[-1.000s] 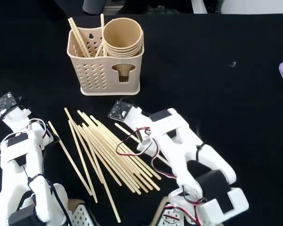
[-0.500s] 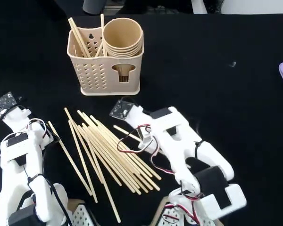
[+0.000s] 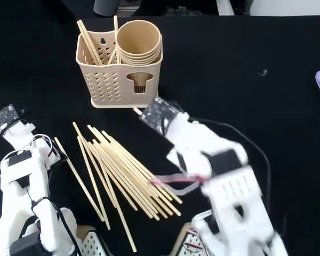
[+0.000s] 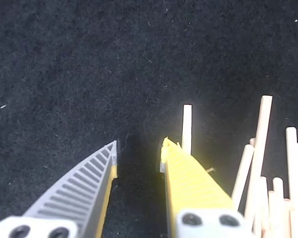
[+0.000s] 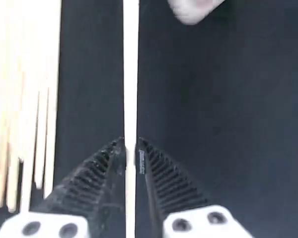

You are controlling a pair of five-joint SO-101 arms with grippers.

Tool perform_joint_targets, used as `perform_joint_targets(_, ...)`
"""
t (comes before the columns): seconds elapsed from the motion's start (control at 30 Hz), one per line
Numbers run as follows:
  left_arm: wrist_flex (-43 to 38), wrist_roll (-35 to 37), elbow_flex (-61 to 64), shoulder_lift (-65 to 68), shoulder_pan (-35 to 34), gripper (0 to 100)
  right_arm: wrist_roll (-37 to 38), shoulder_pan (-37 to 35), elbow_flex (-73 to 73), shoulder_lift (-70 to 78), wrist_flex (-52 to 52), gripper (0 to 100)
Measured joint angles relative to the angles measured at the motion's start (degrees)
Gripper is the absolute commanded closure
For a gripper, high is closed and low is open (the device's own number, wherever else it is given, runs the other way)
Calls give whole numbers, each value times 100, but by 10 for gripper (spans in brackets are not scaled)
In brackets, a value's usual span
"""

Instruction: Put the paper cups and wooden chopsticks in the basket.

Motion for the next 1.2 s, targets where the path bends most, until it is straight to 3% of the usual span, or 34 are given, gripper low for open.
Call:
perform_joint_targets(0.17, 0, 0, 0, 0, 0, 855, -1090, -949, -484, -1556, -554, 987)
perform_joint_targets(0.43, 0, 0, 0, 0, 0, 855, -2884, -1143, -105, -1609, -4536, 987)
perform_joint_targets(0.57, 0, 0, 0, 0, 0, 855, -3024, -1160, -97, -114, -6725, 988)
perform_joint_targets(0.63, 0, 0, 0, 0, 0, 855, -3042, -1134, -237, 695, -7332, 988)
perform_joint_targets(1.0, 0, 0, 0, 0, 0, 855, -3042, -1169, -3182, 4615, -7692, 988)
perform_joint_targets(1.2, 0, 0, 0, 0, 0, 855, -3042, -1160, -3956, 6013, -7692, 986)
